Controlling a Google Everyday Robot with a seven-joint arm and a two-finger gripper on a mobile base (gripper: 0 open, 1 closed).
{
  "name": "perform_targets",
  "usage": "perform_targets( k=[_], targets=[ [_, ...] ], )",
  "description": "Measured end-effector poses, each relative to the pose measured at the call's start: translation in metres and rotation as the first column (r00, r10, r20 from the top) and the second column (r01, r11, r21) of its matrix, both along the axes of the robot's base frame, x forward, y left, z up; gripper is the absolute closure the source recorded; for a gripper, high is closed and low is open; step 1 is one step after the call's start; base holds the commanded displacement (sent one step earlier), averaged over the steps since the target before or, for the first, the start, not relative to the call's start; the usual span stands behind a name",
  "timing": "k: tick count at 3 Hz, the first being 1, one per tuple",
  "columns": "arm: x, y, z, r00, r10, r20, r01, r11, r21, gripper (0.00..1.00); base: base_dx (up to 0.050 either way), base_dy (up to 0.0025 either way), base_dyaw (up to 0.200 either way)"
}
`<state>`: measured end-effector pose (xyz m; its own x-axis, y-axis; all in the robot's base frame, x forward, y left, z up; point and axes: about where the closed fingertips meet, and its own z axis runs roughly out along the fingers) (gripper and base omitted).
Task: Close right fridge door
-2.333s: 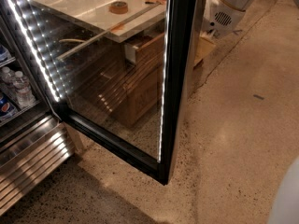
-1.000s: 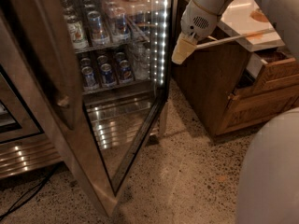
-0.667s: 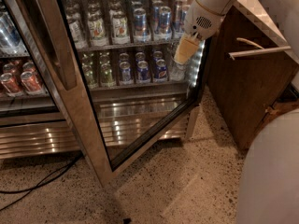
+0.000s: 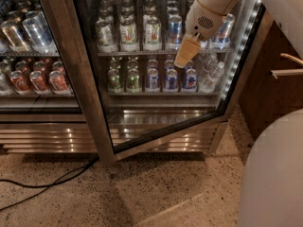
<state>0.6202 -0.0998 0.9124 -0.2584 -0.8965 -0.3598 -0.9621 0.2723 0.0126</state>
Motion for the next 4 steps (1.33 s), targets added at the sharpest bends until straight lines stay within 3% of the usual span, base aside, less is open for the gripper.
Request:
perform_targets(
  k=[4],
  targets=[
    [0.0, 0.0, 0.0, 1.0, 0.0, 0.0, 0.0, 1.0, 0.0, 1.0, 0.047, 0.00002, 0.0]
  ],
)
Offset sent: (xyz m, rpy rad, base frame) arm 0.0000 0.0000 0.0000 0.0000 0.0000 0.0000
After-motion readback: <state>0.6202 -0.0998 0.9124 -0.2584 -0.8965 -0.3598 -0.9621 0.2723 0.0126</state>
